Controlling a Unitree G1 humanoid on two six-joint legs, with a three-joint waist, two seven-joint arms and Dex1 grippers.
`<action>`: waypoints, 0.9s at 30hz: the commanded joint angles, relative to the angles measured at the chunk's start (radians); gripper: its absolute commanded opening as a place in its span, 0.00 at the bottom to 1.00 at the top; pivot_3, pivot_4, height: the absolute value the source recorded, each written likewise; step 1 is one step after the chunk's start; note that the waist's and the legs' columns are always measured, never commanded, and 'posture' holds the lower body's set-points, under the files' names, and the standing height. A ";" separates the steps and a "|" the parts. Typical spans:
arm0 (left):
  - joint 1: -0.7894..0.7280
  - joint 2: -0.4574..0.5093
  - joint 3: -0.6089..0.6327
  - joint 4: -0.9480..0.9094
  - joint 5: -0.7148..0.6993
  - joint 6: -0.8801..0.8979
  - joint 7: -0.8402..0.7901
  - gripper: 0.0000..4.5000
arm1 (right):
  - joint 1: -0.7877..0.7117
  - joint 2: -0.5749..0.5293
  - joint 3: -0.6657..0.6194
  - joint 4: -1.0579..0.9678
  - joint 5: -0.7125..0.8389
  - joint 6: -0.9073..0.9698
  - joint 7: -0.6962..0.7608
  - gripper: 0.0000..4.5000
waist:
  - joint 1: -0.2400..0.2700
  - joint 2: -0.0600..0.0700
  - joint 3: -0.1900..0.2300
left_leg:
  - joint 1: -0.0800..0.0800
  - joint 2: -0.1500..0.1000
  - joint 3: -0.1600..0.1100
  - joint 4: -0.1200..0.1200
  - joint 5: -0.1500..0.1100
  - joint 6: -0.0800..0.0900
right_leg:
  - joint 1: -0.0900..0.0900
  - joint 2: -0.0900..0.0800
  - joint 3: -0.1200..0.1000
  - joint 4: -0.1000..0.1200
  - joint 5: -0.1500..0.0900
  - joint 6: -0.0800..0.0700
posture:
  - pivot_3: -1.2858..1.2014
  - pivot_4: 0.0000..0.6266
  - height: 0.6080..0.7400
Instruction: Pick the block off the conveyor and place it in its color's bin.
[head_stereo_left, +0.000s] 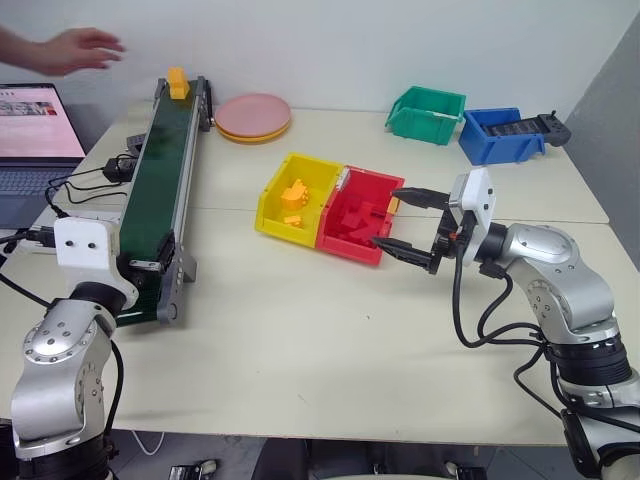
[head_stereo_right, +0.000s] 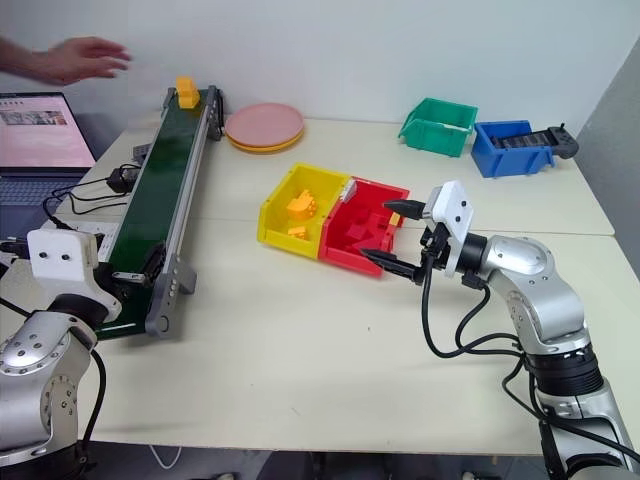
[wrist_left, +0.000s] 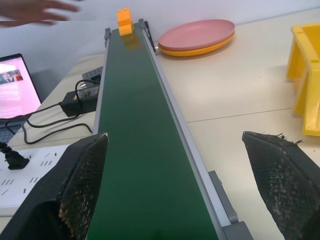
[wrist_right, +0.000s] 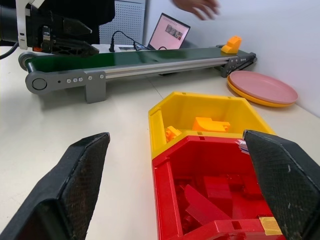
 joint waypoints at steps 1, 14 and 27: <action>0.011 0.013 0.010 -0.040 -0.009 -0.004 -0.010 0.99 | -0.006 0.002 -0.011 -0.018 -0.004 -0.015 0.004 1.00 | 0.000 0.000 0.000 | 0.000 0.000 0.000 0.000 0.000 0.000 | 0.000 0.000 0.000 0.000 0.000 0.000 | 0.52 0.24 1.00; 0.056 0.058 0.028 -0.098 0.006 0.100 -0.012 0.99 | -0.038 -0.040 -0.004 -0.039 0.054 0.090 0.091 1.00 | 0.000 0.000 0.000 | 0.000 0.000 0.000 -0.001 0.000 0.000 | 0.000 0.000 0.000 0.000 0.000 0.000 | 0.52 0.24 1.00; 0.049 0.118 0.077 -0.056 -0.039 0.143 -0.061 0.99 | -0.083 -0.053 0.020 -0.070 0.058 0.125 0.130 1.00 | 0.000 0.000 0.000 | 0.000 0.000 0.000 -0.002 0.000 0.000 | 0.000 0.000 0.000 -0.001 0.000 0.000 | 0.52 0.24 1.00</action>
